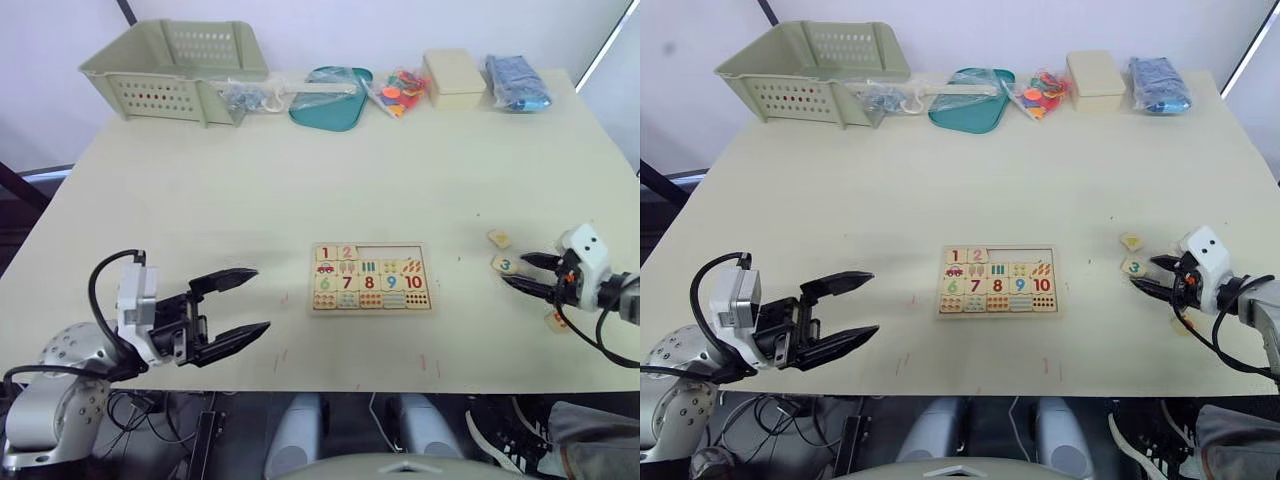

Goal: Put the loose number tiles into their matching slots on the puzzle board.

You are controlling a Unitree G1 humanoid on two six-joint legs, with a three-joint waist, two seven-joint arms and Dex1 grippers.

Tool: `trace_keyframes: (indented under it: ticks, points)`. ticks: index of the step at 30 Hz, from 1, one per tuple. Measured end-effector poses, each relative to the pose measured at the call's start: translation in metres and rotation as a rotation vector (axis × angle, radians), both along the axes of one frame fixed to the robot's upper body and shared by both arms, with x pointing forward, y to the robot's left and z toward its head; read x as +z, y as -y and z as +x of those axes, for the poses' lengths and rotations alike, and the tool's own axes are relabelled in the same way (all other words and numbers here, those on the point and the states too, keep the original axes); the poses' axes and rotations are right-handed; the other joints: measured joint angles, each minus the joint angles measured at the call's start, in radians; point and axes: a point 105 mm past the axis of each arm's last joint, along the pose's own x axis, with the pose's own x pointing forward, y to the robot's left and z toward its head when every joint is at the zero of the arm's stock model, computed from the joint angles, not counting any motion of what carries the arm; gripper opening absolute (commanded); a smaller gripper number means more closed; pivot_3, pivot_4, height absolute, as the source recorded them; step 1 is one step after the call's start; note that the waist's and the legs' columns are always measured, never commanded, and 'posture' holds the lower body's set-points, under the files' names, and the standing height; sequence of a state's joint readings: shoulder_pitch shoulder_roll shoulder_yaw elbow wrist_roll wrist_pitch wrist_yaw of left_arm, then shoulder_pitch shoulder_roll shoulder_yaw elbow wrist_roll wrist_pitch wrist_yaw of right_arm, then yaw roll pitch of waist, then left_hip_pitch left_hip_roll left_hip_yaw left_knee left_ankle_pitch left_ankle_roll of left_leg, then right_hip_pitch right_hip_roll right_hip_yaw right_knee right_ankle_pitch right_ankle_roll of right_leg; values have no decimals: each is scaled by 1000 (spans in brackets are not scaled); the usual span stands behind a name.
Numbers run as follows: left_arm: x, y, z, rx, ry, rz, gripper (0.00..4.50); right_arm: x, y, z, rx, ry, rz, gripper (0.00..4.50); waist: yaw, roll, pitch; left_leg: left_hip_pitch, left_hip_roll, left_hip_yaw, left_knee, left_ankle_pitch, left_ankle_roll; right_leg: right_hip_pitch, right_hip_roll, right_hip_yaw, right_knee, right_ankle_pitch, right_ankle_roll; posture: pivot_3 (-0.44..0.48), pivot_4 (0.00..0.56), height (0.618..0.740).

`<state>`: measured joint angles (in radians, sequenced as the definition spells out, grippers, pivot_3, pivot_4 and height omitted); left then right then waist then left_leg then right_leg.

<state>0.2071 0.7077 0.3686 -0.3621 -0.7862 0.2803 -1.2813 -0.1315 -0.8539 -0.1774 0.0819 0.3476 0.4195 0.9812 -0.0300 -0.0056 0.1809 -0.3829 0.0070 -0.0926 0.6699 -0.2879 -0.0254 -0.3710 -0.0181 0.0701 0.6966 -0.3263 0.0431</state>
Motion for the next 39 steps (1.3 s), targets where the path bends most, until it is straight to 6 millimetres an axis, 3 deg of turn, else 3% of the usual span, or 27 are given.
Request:
trace_keyframes:
  ticks: [15,18,20,21,29,35,39]
  points:
    - [1,1,1,-7,-5,-1,4500,-1,-4,-2,-5,11,6,2697,-7,0,0,0,0,0,0,0,0,0,0,0,0,0,0,0,150,740]
    - [2,0,-1,-18,-4,6,4500,-1,-4,-2,-5,12,5,1935,-8,0,0,0,0,0,0,0,0,0,0,0,0,0,0,0,150,740]
    - [2,-1,-2,-21,-4,7,4500,-1,-5,-2,0,12,5,1118,-8,0,0,0,0,0,0,0,0,0,0,0,0,0,0,0,150,740]
    - [1,-2,-3,-23,-8,6,4500,-1,-5,-2,3,12,5,969,-9,0,0,0,0,0,0,0,0,0,0,0,0,0,0,0,150,740]
    - [-2,-4,-7,-8,-43,-24,4500,1,-6,-3,33,19,-13,969,-9,0,0,0,0,0,0,0,0,0,0,0,0,0,0,0,150,740]
    - [-5,-11,-10,38,-39,-16,4500,37,-25,-2,179,108,-153,969,-12,0,0,1,0,-3,0,0,0,0,0,1,0,0,0,0,150,740]
    - [-7,-16,-6,99,18,-8,4500,73,-73,-2,370,116,-205,969,-13,1,1,1,2,-4,0,0,0,0,0,0,0,1,-2,0,150,740]
